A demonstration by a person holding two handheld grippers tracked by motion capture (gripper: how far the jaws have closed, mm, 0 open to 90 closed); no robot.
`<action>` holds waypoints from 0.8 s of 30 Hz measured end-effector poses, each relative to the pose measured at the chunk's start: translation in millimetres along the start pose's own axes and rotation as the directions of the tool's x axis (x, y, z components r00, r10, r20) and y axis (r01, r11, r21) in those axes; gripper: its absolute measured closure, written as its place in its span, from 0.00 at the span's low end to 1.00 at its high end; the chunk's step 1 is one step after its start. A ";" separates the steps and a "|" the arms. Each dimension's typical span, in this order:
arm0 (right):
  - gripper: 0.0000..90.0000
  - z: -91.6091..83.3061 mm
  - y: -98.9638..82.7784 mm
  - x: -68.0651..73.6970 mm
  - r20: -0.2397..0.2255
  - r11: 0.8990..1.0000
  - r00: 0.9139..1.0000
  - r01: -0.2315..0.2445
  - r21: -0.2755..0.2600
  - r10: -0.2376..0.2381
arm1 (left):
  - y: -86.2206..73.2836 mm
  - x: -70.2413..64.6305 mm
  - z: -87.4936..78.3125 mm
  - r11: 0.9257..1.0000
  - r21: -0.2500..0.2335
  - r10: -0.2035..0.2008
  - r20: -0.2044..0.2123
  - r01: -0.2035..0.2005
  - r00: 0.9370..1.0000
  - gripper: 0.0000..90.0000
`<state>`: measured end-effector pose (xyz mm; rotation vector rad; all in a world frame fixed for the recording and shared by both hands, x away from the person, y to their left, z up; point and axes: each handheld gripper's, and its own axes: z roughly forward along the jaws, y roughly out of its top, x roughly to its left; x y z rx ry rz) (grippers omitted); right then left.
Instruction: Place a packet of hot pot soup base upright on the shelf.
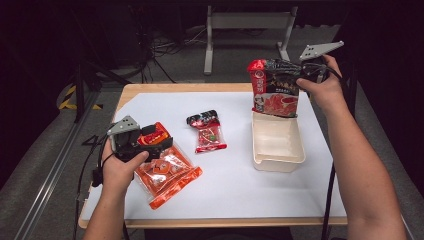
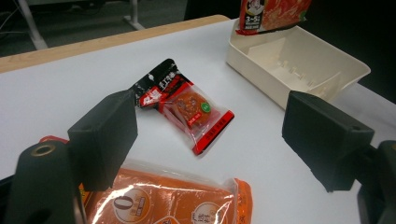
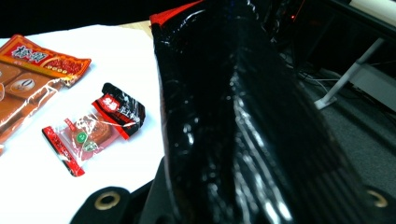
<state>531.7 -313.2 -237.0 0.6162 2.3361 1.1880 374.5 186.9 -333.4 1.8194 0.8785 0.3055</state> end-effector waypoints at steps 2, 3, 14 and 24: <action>0.89 3.1 -1.7 -0.5 -0.008 1.000 1.000 -0.003 0.003 0.003 | 0.3 -0.4 0.0 1.000 -0.001 0.005 0.002 -0.005 1.000 0.21; 0.89 4.4 -2.5 -0.6 -0.011 1.000 1.000 -0.003 0.001 0.003 | 0.3 -0.4 -0.1 1.000 -0.001 0.005 0.002 -0.005 1.000 0.21; 0.88 16.3 -15.3 -2.9 -0.012 0.999 1.000 -0.023 0.025 0.023 | -0.3 0.6 0.6 1.000 0.004 0.002 0.000 -0.002 1.000 0.21; 0.86 23.9 -29.1 -3.5 -0.023 0.999 0.999 -0.049 0.009 0.049 | -0.7 0.3 2.3 1.000 0.009 -0.003 0.003 0.003 1.000 0.21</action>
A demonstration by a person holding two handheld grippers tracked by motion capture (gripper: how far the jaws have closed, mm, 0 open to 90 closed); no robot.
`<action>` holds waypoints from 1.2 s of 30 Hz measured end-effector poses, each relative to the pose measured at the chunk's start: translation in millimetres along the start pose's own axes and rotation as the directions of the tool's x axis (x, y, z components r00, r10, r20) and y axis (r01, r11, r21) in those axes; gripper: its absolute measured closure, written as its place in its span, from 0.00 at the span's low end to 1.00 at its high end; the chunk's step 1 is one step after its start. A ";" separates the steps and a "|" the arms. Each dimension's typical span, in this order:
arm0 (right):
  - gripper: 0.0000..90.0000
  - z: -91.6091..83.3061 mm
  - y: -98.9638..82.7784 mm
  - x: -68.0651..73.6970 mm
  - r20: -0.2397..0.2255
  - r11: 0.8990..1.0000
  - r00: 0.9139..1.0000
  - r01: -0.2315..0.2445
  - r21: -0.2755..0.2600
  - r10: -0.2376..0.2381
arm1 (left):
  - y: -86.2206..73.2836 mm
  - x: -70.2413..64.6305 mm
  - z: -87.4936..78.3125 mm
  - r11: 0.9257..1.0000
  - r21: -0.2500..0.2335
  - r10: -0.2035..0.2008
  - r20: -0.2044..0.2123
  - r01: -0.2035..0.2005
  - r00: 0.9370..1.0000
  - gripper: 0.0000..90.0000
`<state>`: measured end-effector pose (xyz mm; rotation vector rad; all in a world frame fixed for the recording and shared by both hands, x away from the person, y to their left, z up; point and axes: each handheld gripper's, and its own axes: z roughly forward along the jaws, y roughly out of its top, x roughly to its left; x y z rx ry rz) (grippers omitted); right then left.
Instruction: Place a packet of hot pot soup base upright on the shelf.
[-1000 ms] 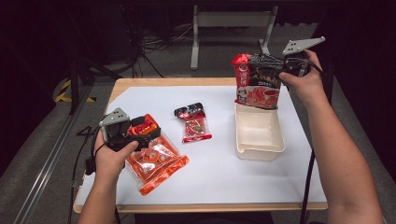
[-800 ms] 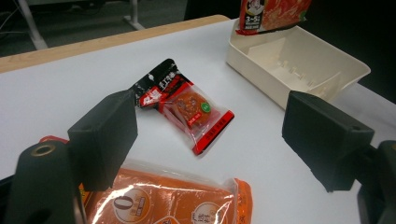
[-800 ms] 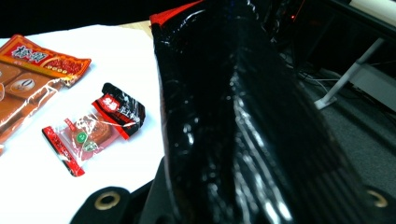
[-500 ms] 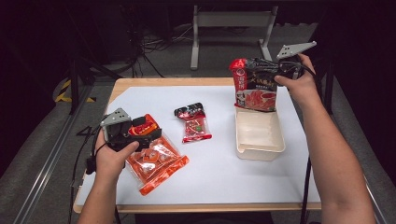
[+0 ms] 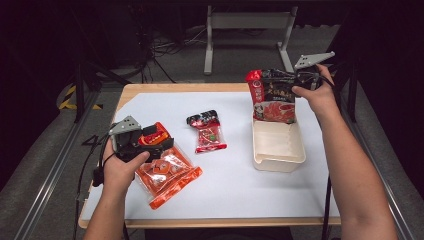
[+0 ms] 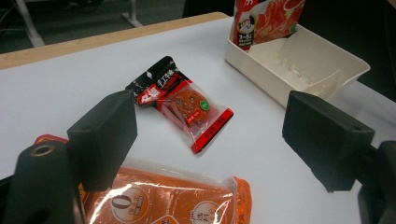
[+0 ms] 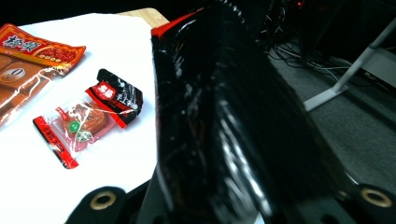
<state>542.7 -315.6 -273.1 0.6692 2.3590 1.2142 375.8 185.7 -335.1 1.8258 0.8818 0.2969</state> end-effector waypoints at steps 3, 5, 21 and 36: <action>0.86 3.0 -2.5 1.1 -0.010 1.000 1.000 0.000 -0.010 0.000 | 0.2 0.3 0.2 1.000 0.003 0.006 0.002 -0.006 1.000 0.21; 0.86 3.8 -2.8 1.9 -0.013 1.000 1.000 -0.004 -0.009 0.003 | 0.2 0.5 0.3 1.000 0.002 0.006 0.003 -0.006 1.000 0.21; 0.84 11.3 -28.2 -1.3 -0.023 0.998 0.998 -0.066 0.000 0.066 | 0.8 1.6 1.4 1.000 0.006 0.004 0.004 -0.004 1.000 0.21; 0.86 1.9 -47.2 -3.0 0.014 0.996 0.996 -0.085 0.038 0.085 | 2.8 1.2 5.6 1.000 0.006 -0.003 0.016 0.003 1.000 0.21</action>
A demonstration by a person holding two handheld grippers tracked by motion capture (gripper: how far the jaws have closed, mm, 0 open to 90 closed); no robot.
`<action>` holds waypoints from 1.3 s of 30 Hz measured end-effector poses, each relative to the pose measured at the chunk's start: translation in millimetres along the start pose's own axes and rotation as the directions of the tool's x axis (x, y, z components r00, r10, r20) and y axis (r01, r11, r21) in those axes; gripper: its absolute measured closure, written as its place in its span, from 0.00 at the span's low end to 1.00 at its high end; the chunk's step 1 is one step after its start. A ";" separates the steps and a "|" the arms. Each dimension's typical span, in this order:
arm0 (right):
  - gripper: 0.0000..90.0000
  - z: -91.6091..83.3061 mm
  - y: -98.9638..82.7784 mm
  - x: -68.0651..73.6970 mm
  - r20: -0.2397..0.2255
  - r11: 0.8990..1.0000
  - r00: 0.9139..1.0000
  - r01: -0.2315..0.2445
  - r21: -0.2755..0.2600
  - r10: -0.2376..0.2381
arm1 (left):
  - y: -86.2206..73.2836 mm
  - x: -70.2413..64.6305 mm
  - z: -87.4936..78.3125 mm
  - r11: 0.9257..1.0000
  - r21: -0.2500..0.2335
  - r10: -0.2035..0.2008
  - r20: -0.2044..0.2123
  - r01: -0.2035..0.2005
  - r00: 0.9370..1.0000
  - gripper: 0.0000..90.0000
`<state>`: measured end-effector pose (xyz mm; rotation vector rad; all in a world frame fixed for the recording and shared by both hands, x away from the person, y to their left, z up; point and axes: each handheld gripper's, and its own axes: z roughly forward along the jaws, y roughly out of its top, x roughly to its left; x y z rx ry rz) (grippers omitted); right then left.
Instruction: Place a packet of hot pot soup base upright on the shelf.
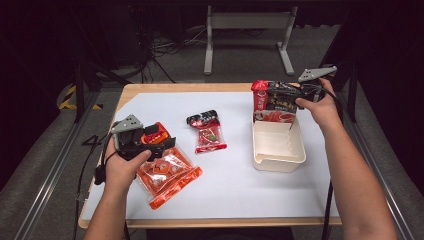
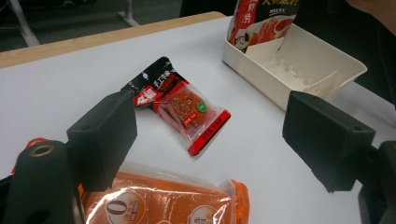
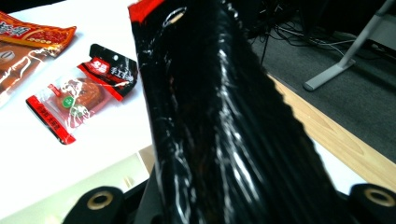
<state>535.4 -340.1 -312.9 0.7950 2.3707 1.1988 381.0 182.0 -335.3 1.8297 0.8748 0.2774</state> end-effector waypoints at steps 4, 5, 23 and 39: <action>0.87 -2.0 -6.8 -2.3 0.003 1.000 1.000 -0.007 0.002 0.007 | 0.6 0.0 1.8 1.000 0.004 0.002 0.004 -0.002 1.000 0.21; 0.87 -2.4 -8.4 -2.5 0.003 1.000 1.000 -0.008 -0.002 0.008 | 0.6 -0.1 2.4 1.000 0.003 -0.001 0.004 0.001 1.000 0.21; 0.68 -2.6 -7.5 -1.8 0.012 1.000 1.000 -0.027 -0.001 0.027 | 0.0 1.2 3.8 1.000 0.017 -0.003 0.007 0.003 1.000 0.21; 0.33 -22.7 7.0 6.8 0.059 0.992 0.994 -0.081 -0.102 0.087 | -0.5 4.4 2.3 1.000 0.013 -0.010 0.001 0.010 1.000 0.21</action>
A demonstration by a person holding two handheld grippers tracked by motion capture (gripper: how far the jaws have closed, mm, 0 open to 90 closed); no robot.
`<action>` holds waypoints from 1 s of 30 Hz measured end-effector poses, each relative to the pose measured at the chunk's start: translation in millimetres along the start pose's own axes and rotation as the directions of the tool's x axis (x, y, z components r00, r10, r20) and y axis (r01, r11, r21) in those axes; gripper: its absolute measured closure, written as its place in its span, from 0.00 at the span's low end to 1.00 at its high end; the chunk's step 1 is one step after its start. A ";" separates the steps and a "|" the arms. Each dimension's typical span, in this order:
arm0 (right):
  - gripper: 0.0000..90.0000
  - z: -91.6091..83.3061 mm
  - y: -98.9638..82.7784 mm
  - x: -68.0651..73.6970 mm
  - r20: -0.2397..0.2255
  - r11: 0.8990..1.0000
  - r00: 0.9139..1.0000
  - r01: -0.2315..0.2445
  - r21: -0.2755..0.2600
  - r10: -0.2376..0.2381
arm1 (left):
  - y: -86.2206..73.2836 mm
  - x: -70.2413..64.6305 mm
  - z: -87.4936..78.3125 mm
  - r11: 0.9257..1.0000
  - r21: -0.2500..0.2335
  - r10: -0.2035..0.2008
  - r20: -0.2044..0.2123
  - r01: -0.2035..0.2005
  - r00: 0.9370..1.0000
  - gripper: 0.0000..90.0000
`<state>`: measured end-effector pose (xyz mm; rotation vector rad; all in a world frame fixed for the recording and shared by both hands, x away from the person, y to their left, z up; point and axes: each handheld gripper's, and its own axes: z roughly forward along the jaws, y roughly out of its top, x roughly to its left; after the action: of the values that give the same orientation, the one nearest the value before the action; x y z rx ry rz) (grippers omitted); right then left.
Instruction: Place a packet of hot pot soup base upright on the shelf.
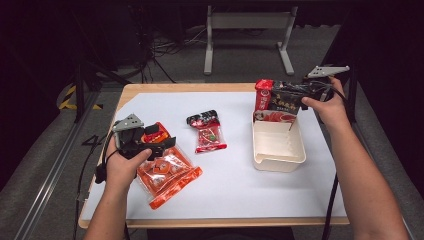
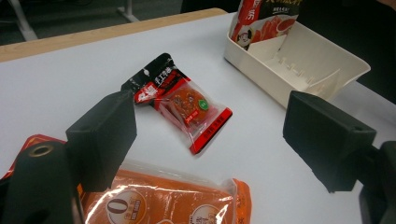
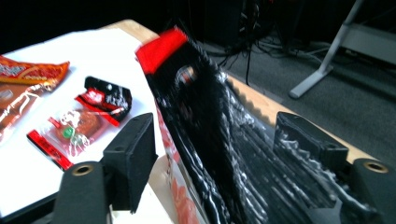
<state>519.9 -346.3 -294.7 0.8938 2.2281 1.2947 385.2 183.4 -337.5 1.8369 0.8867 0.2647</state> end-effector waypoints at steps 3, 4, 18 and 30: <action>0.32 -4.7 6.1 3.2 0.010 0.999 1.000 0.027 -0.018 -0.027 | -0.2 0.3 -0.2 1.000 0.000 -0.005 0.001 0.005 1.000 0.21; 0.32 -6.3 8.2 4.2 0.024 0.999 0.999 0.043 -0.018 -0.042 | -0.2 0.6 -0.4 1.000 -0.001 -0.006 -0.002 0.006 1.000 0.21; 0.30 -30.5 25.6 35.9 0.010 0.987 0.995 0.100 -0.124 -0.099 | -2.2 6.2 -7.8 1.000 -0.009 -0.004 -0.042 0.004 0.999 0.21; 0.32 -47.1 12.9 84.1 -0.050 0.984 0.996 0.067 -0.163 -0.076 | -3.4 16.9 -18.8 1.000 -0.015 -0.015 -0.088 0.014 0.996 0.21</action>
<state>434.8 -311.3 -263.2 0.7198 2.1395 1.4588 385.2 208.8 -335.8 1.8160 0.9557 0.3444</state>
